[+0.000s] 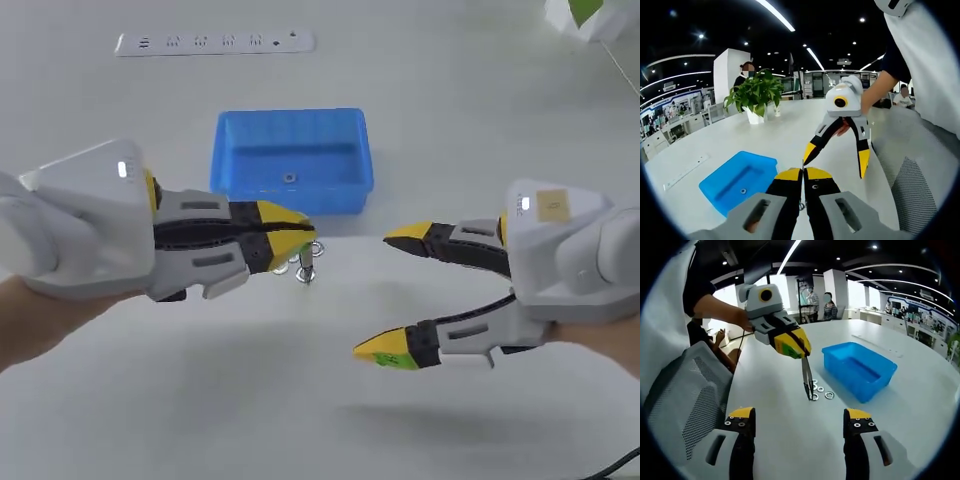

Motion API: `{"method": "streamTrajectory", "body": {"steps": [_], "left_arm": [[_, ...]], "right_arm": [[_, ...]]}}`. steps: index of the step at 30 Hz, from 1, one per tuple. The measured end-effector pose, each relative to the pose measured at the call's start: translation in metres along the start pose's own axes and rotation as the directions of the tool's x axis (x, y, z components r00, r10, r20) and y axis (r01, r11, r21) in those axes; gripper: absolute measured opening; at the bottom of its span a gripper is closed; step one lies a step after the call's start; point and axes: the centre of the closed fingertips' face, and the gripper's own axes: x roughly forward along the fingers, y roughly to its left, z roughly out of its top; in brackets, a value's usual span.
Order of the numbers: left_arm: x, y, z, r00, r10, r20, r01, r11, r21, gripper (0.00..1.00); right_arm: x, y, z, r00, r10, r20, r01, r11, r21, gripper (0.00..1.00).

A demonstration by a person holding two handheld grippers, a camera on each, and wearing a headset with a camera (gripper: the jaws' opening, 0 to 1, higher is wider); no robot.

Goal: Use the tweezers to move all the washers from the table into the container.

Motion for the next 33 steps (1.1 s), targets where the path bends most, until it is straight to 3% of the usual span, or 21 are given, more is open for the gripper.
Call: {"method": "streamTrajectory", "body": {"steps": [7,11,17,20,22,24,29,33], "left_arm": [[-0.003,0.001,-0.001,0.9990,-0.038,-0.024,0.038,0.999,0.006,0.05],[0.000,-0.005,0.001,0.9971,-0.069,-0.033,0.070,0.998,0.004,0.05],[0.007,0.000,0.003,0.9967,-0.071,-0.040,0.070,0.997,-0.011,0.05],[0.008,-0.001,0.003,0.9950,-0.086,-0.050,0.085,0.996,-0.008,0.05],[0.008,-0.003,0.003,0.9938,-0.095,-0.057,0.096,0.995,-0.002,0.05],[0.007,-0.004,0.002,0.9926,-0.107,-0.057,0.107,0.994,-0.001,0.05],[0.005,-0.004,0.001,0.9923,-0.106,-0.063,0.106,0.994,-0.011,0.05],[0.004,-0.004,0.001,0.9918,-0.109,-0.066,0.109,0.994,-0.013,0.05]], "right_arm": [[0.008,0.008,0.006,0.9994,0.031,0.016,-0.031,0.999,0.009,0.71],[0.015,0.006,0.015,0.9986,0.044,0.031,-0.044,0.999,0.001,0.70],[0.035,-0.001,0.027,0.9960,0.086,0.024,-0.085,0.995,-0.053,0.66],[0.045,-0.001,0.031,0.9926,0.121,0.008,-0.121,0.990,-0.073,0.59],[0.050,0.006,0.031,0.9828,0.184,-0.008,-0.185,0.981,-0.055,0.50],[0.056,0.002,0.029,0.9838,0.177,-0.030,-0.179,0.979,-0.100,0.41],[0.064,0.001,0.017,0.9718,0.208,-0.110,-0.222,0.967,-0.125,0.31],[0.064,-0.004,0.022,0.9764,0.198,-0.086,-0.207,0.972,-0.108,0.25]]}}
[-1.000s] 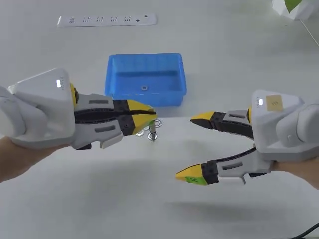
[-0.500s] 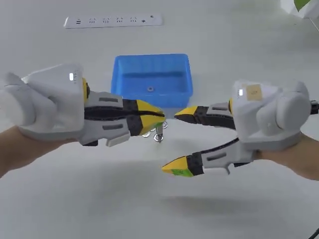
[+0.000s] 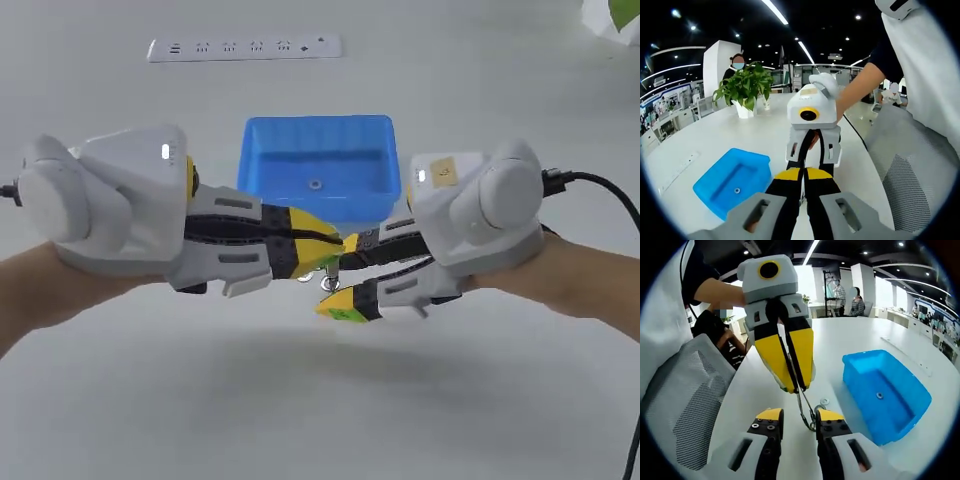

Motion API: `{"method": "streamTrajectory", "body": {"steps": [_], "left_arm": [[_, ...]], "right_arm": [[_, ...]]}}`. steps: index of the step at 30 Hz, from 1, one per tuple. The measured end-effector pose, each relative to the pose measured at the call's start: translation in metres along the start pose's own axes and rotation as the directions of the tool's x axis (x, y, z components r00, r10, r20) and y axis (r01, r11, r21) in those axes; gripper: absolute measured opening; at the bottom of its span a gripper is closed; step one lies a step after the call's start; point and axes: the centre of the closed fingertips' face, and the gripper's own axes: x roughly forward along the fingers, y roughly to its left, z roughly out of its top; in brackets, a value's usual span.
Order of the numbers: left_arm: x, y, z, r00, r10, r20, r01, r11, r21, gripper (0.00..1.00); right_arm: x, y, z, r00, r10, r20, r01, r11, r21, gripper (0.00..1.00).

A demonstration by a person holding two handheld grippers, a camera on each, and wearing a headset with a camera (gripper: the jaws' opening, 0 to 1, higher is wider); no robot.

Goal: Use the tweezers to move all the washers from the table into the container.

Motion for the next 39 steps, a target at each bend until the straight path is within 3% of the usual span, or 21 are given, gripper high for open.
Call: {"method": "streamTrajectory", "body": {"steps": [7,11,16,19,23,31,34,36,39], "left_arm": [[0.000,-0.001,-0.001,1.0000,-0.006,0.000,0.006,1.000,-0.007,0.05],[0.000,0.001,-0.003,1.0000,-0.008,0.001,0.008,1.000,-0.013,0.05],[0.000,0.003,-0.004,1.0000,-0.005,-0.002,0.005,1.000,-0.015,0.05],[0.001,0.002,-0.003,0.9997,0.000,-0.024,0.001,1.000,0.009,0.05],[0.001,0.006,-0.003,0.9999,0.013,-0.011,-0.013,0.999,-0.048,0.06],[-0.002,0.005,-0.009,0.9988,0.024,-0.044,-0.027,0.997,-0.075,0.11],[-0.004,0.004,-0.008,0.9986,0.030,-0.043,-0.034,0.996,-0.081,0.15],[-0.005,0.004,-0.002,0.9994,0.032,-0.012,-0.033,0.995,-0.092,0.19],[-0.007,0.005,0.002,0.9991,0.043,-0.007,-0.043,0.995,-0.089,0.21]], "right_arm": [[0.003,-0.005,-0.005,0.9969,-0.038,-0.069,0.028,0.990,-0.138,0.15],[0.003,-0.007,-0.006,0.9962,-0.038,-0.078,0.025,0.987,-0.159,0.11],[0.003,-0.008,-0.006,0.9967,-0.042,-0.069,0.031,0.986,-0.161,0.10],[0.003,-0.009,-0.006,0.9965,-0.051,-0.067,0.039,0.984,-0.172,0.10],[0.003,-0.010,-0.006,0.9962,-0.059,-0.064,0.048,0.985,-0.163,0.10],[0.005,-0.010,-0.004,0.9954,-0.068,-0.067,0.057,0.986,-0.159,0.10],[0.004,-0.009,-0.004,0.9954,-0.070,-0.066,0.059,0.986,-0.153,0.10],[0.004,-0.009,-0.005,0.9952,-0.072,-0.066,0.061,0.987,-0.152,0.09],[0.003,-0.009,-0.004,0.9949,-0.076,-0.066,0.065,0.987,-0.150,0.09]]}}
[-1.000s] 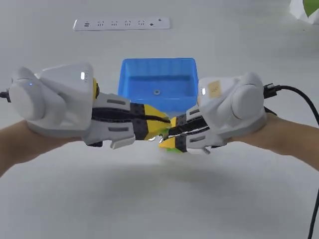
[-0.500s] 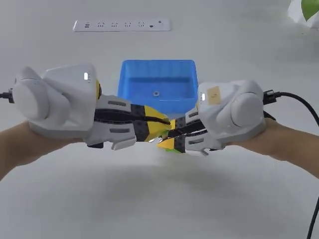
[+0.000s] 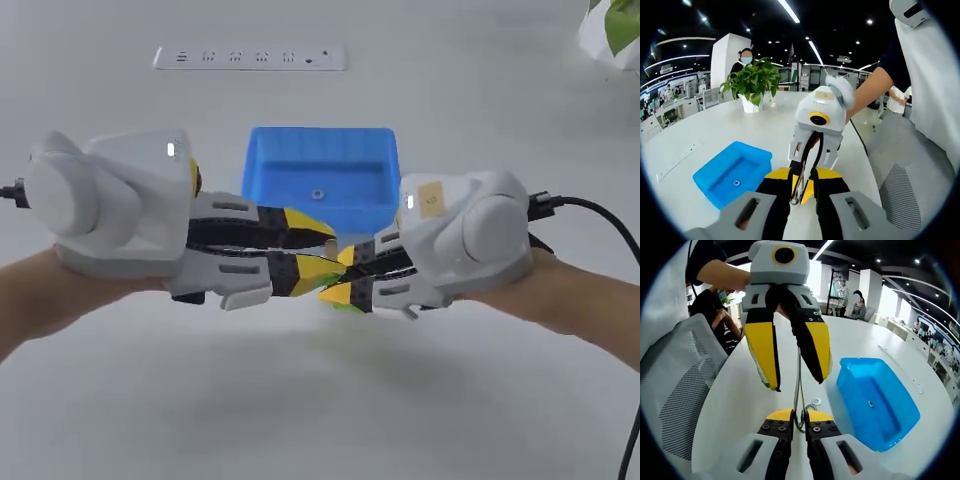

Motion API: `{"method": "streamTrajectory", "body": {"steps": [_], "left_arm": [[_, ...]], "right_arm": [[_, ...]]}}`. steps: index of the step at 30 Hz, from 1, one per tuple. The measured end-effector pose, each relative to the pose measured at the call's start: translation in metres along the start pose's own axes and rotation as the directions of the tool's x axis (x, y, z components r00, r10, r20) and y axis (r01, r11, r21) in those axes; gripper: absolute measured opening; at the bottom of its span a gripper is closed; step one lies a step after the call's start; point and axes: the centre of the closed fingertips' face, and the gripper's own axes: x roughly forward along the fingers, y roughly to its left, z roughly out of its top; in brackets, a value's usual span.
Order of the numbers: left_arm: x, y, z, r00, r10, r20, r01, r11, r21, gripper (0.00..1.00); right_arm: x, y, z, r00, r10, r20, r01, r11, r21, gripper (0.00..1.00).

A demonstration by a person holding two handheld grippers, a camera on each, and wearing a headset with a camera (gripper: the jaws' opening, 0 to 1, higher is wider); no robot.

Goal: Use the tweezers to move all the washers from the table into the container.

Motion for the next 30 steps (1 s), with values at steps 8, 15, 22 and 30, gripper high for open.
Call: {"method": "streamTrajectory", "body": {"steps": [8,15,22,30], "left_arm": [[-0.011,-0.002,-0.005,0.9985,0.052,-0.017,-0.052,0.999,0.009,0.34],[-0.031,0.000,-0.010,0.9896,0.144,-0.004,-0.144,0.987,-0.064,0.52],[-0.049,0.003,0.006,0.9680,0.232,0.096,-0.218,0.967,-0.134,0.66],[-0.056,0.002,0.006,0.9431,0.303,0.137,-0.276,0.943,-0.187,0.71]], "right_arm": [[-0.010,-0.003,0.009,0.9996,-0.022,0.016,0.021,1.000,0.013,0.09],[-0.023,-0.004,0.018,0.9993,-0.035,0.010,0.035,0.999,-0.009,0.09],[-0.030,-0.003,0.035,0.9995,-0.032,0.004,0.032,0.997,-0.067,0.09],[-0.040,-0.019,0.060,0.9982,-0.058,0.014,0.060,0.992,-0.110,0.09]]}}
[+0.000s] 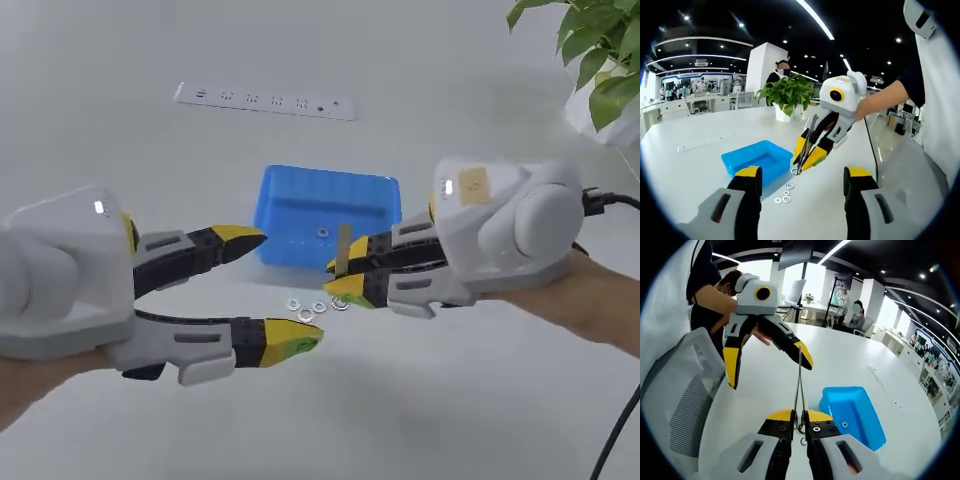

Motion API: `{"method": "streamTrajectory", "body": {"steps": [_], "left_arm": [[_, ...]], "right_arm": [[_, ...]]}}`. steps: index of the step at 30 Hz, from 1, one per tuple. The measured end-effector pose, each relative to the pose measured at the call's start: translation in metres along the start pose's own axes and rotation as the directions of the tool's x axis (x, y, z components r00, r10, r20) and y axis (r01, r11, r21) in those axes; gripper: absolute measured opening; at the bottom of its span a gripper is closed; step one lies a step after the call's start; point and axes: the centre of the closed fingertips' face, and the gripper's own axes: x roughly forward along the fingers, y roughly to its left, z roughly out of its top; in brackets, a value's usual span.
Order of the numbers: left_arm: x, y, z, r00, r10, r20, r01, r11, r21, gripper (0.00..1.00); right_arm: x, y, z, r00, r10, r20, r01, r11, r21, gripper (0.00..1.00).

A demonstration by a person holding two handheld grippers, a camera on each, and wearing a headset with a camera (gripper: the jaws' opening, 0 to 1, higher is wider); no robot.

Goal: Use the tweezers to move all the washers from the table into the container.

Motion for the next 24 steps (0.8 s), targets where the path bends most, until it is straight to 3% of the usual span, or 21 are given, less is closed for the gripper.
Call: {"method": "streamTrajectory", "body": {"steps": [1,3,8,15,20,24], "left_arm": [[-0.001,0.002,0.004,0.9993,0.022,0.030,-0.022,1.000,-0.020,0.73],[-0.002,0.003,0.006,0.9985,0.027,0.048,-0.025,0.998,-0.053,0.74],[-0.002,0.007,-0.001,0.9986,0.043,0.032,-0.042,0.998,-0.043,0.74],[-0.008,0.014,-0.014,0.9982,0.060,0.010,-0.059,0.996,-0.070,0.78],[-0.013,0.024,-0.025,0.9943,0.101,-0.034,-0.103,0.993,-0.062,0.91],[-0.019,0.031,-0.026,0.9918,0.123,-0.035,-0.125,0.990,-0.062,0.95]], "right_arm": [[-0.002,-0.004,0.000,0.9999,-0.009,-0.013,0.009,1.000,-0.026,0.09],[-0.006,-0.009,0.006,0.9999,-0.016,0.000,0.016,1.000,-0.015,0.09],[-0.014,-0.026,0.012,0.9991,-0.042,0.007,0.042,0.999,-0.022,0.09],[-0.019,-0.061,0.017,0.9948,-0.097,0.034,0.097,0.995,-0.002,0.09],[-0.011,-0.085,0.013,0.9925,-0.116,0.038,0.115,0.993,0.016,0.09],[0.001,-0.102,0.007,0.9920,-0.121,0.037,0.119,0.992,0.035,0.09]]}}
